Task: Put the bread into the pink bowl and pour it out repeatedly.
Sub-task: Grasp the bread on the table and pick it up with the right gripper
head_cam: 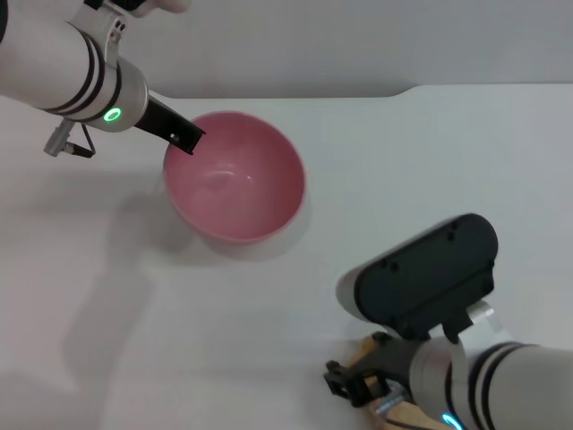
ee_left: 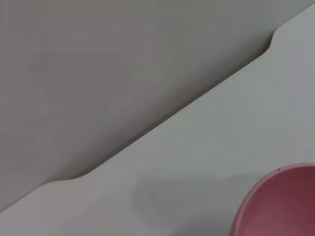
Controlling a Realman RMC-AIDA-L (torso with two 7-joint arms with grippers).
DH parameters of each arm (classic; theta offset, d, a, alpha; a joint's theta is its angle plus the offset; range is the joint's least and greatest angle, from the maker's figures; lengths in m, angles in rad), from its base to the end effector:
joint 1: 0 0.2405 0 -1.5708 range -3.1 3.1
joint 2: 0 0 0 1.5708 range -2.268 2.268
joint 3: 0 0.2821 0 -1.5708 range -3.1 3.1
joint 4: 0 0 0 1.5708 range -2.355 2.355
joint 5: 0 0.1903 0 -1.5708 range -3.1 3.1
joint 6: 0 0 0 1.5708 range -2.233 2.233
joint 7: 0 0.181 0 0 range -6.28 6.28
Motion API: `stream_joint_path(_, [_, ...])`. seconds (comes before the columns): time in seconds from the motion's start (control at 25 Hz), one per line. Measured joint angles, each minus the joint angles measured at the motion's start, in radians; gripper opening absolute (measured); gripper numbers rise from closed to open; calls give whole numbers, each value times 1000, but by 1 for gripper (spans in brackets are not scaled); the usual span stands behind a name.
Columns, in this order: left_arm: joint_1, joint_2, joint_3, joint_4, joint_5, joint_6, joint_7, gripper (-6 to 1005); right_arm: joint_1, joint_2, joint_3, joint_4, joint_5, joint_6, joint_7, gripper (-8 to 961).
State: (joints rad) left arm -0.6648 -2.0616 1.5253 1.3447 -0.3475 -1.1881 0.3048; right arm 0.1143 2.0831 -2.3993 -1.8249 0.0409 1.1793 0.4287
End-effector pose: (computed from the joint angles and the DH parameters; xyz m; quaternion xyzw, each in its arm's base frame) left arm -0.1905 0.4267 -0.0339 -0.8768 -0.2949 0.1189 0.3606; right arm 0.1985 0.2171 -0.1374 -0.8649 0.3897 -0.1086 0.2972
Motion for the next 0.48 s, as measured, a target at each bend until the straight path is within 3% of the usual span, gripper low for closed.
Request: stream_joint_path(0.48, [-21, -2, -14, -42, 1, 20, 8, 42, -20, -2, -20, -18, -56, 39, 24, 659])
